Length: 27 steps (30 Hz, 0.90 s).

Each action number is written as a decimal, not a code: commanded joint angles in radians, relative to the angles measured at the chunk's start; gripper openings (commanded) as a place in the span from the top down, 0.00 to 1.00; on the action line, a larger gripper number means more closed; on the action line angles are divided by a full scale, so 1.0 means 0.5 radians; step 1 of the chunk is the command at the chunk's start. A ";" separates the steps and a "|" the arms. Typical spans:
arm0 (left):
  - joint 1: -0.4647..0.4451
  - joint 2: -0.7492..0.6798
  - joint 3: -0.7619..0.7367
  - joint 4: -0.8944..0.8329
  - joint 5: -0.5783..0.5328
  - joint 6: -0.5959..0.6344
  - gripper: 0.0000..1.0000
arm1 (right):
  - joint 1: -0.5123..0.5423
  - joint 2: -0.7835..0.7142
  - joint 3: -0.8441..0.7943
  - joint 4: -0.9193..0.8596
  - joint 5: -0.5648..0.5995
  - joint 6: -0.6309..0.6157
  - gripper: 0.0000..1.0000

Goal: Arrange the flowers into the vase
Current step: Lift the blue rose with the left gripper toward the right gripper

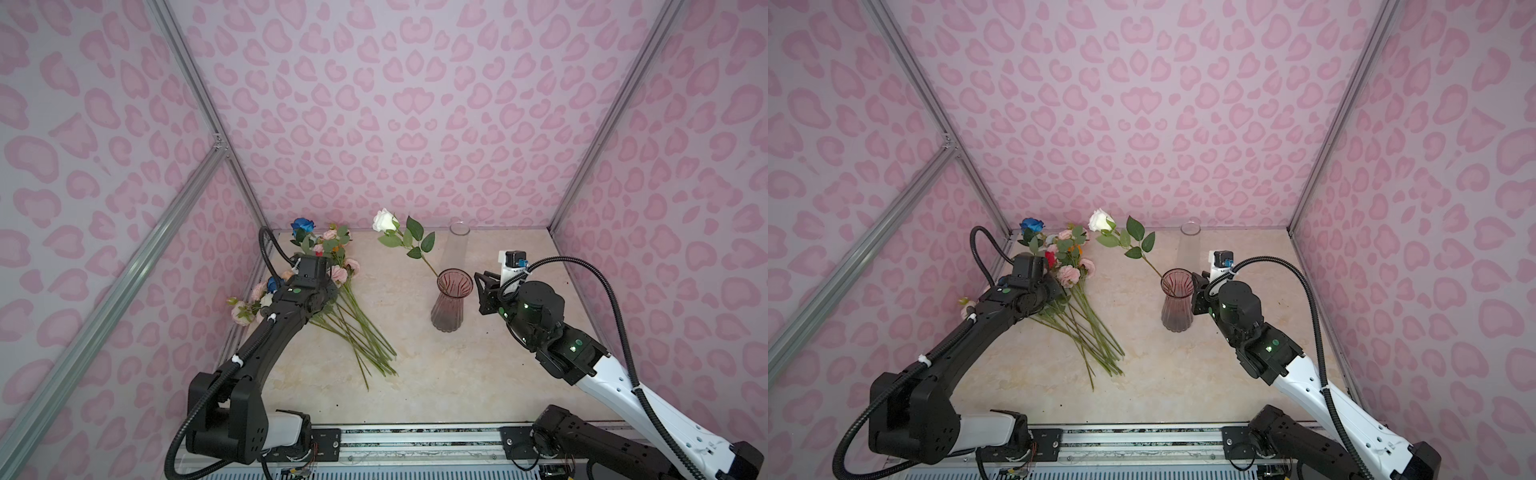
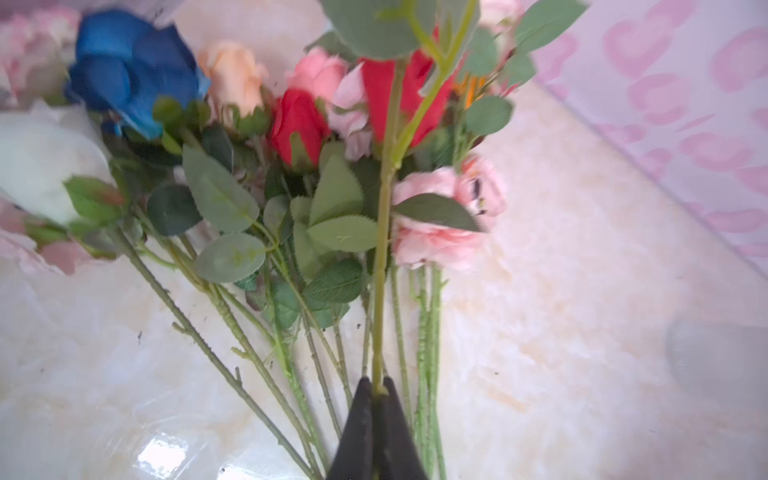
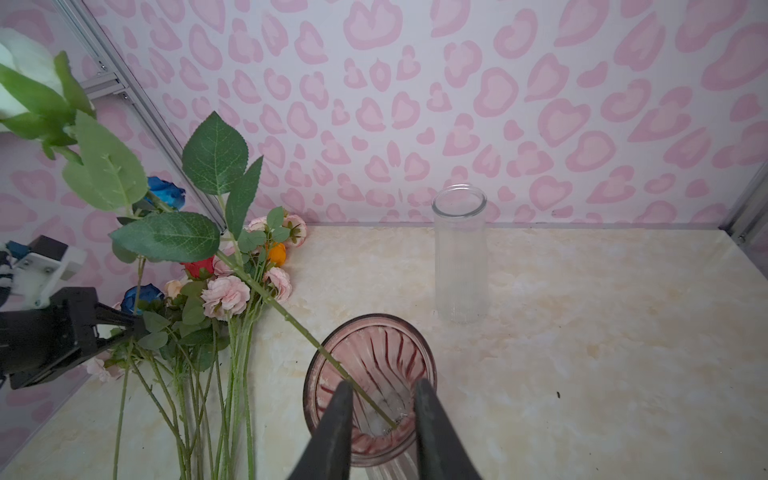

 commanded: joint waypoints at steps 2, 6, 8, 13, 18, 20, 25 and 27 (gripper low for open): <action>0.003 -0.145 0.161 -0.097 0.106 0.206 0.97 | 0.000 0.007 0.000 0.016 -0.001 0.013 0.73; 0.000 -0.358 0.233 0.035 0.323 0.439 0.97 | 0.002 -0.008 0.014 0.028 -0.034 0.022 0.73; -0.001 -0.487 0.219 0.150 0.446 0.534 0.97 | 0.001 -0.012 0.034 0.023 -0.068 0.013 0.73; -0.006 -0.800 0.193 0.458 0.891 0.669 0.97 | 0.005 -0.012 0.173 -0.033 -0.267 -0.049 0.67; -0.108 -0.981 0.245 0.720 1.223 0.722 0.97 | 0.080 0.014 0.336 -0.033 -0.482 -0.077 0.59; -0.197 -0.973 0.310 0.773 1.303 0.706 0.97 | 0.142 0.056 0.395 -0.010 -0.533 -0.095 0.55; -0.459 -0.777 0.488 0.952 1.362 0.602 0.97 | 0.304 0.231 0.578 -0.003 -0.676 -0.165 0.52; -0.562 -0.691 0.571 0.987 1.347 0.612 0.97 | 0.371 0.295 0.658 -0.008 -0.731 -0.170 0.50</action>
